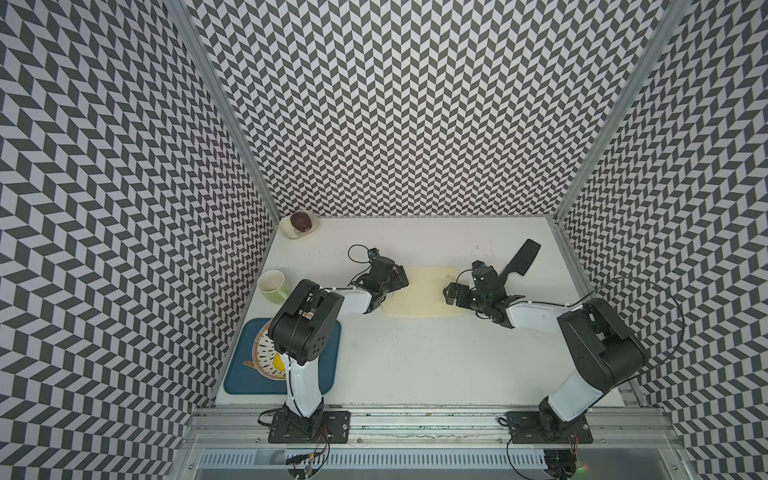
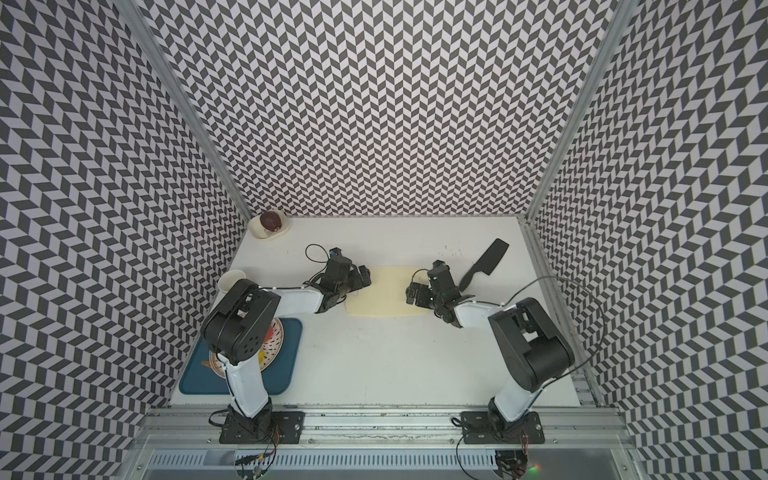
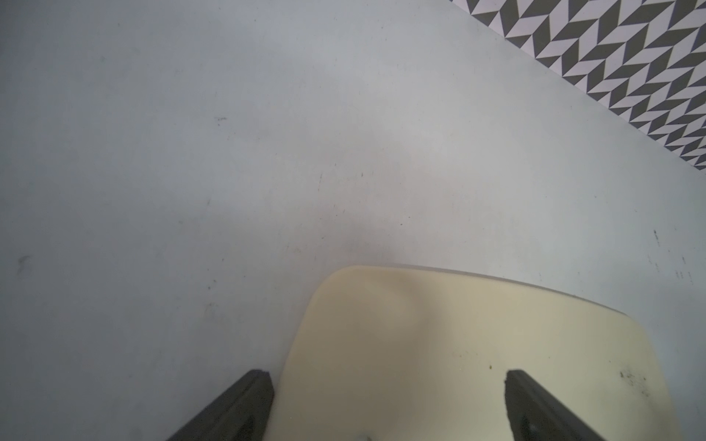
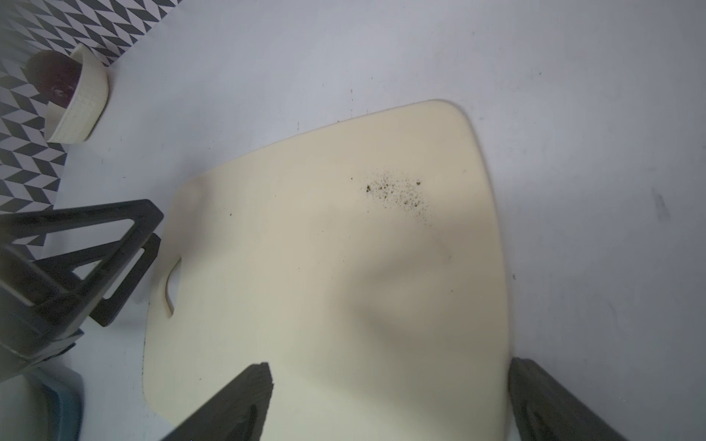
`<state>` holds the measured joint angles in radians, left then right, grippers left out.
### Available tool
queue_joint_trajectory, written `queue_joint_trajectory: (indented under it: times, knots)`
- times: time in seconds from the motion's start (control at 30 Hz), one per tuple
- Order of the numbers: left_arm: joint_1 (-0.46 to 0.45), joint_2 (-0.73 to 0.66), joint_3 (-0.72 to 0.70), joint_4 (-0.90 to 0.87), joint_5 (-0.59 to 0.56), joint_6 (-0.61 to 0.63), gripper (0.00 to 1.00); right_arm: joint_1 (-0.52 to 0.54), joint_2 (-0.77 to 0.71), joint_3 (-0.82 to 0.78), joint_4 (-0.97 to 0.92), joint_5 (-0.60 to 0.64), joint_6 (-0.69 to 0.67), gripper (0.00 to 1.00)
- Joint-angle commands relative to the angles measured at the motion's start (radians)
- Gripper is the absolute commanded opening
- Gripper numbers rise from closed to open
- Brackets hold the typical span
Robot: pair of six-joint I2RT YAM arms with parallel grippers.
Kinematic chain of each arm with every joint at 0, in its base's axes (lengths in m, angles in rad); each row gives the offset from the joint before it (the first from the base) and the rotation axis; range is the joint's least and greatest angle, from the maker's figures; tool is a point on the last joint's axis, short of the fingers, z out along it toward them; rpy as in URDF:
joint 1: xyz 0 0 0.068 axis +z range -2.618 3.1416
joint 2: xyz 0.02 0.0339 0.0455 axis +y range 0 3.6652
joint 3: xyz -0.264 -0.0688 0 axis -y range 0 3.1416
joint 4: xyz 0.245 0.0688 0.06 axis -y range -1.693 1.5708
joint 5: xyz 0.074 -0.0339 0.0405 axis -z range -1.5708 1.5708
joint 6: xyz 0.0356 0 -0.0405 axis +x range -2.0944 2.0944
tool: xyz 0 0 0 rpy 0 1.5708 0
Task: Align the knife with the edge of the cutting board
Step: Adjust the work surface at the center of the board, then move the knife to the center of the board.
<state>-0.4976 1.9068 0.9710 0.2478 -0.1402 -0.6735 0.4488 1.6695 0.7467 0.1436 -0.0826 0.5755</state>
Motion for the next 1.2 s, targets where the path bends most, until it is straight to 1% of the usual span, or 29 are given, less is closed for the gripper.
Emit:
queue_joint_trajectory:
  times: [0.0, 0.27, 0.43, 0.53, 0.67, 0.7, 0.77, 0.87, 0.93, 1.0, 1.03, 1.07, 1.17]
  knots:
    - [-0.027, 0.03, 0.028, -0.028, 0.025, 0.003, 1.0, 0.0, -0.022, -0.018, -0.033, 0.026, 0.011, 1.0]
    - [-0.027, -0.008, 0.008, -0.056, -0.042, -0.013, 1.0, -0.002, -0.039, -0.009, -0.03, 0.024, -0.016, 1.0]
    - [-0.027, -0.053, 0.002, -0.075, -0.1, -0.008, 1.0, -0.002, -0.069, 0.008, -0.059, 0.056, -0.028, 1.0]
    - [-0.028, -0.118, -0.027, -0.063, -0.161, 0.001, 1.0, -0.002, -0.112, 0.034, -0.103, 0.111, -0.034, 1.0]
    - [-0.038, -0.223, -0.048, -0.103, -0.259, 0.005, 1.0, -0.003, -0.17, 0.095, -0.19, 0.222, -0.038, 1.0]
    - [-0.052, -0.252, -0.065, -0.103, -0.282, 0.005, 1.0, -0.007, -0.174, 0.121, -0.232, 0.269, -0.029, 1.0]
    - [-0.099, -0.314, -0.111, -0.091, -0.343, 0.006, 1.0, -0.032, -0.162, 0.174, -0.3, 0.299, -0.021, 1.0]
    - [-0.184, -0.391, -0.162, -0.117, -0.422, 0.001, 1.0, -0.103, -0.111, 0.265, -0.422, 0.296, -0.013, 0.99]
    - [-0.239, -0.439, -0.179, -0.165, -0.48, -0.017, 1.0, -0.153, -0.085, 0.299, -0.458, 0.274, -0.026, 0.96]
    - [-0.294, -0.494, -0.21, -0.16, -0.507, 0.008, 1.0, -0.198, -0.074, 0.311, -0.469, 0.268, -0.022, 0.93]
    - [-0.319, -0.521, -0.226, -0.153, -0.51, 0.015, 1.0, -0.222, -0.067, 0.313, -0.467, 0.258, -0.022, 0.92]
    - [-0.336, -0.547, -0.245, -0.143, -0.495, 0.022, 1.0, -0.243, -0.057, 0.322, -0.469, 0.251, -0.021, 0.89]
    - [-0.361, -0.615, -0.296, -0.081, -0.378, 0.062, 1.0, -0.289, -0.003, 0.391, -0.528, 0.243, -0.04, 0.83]
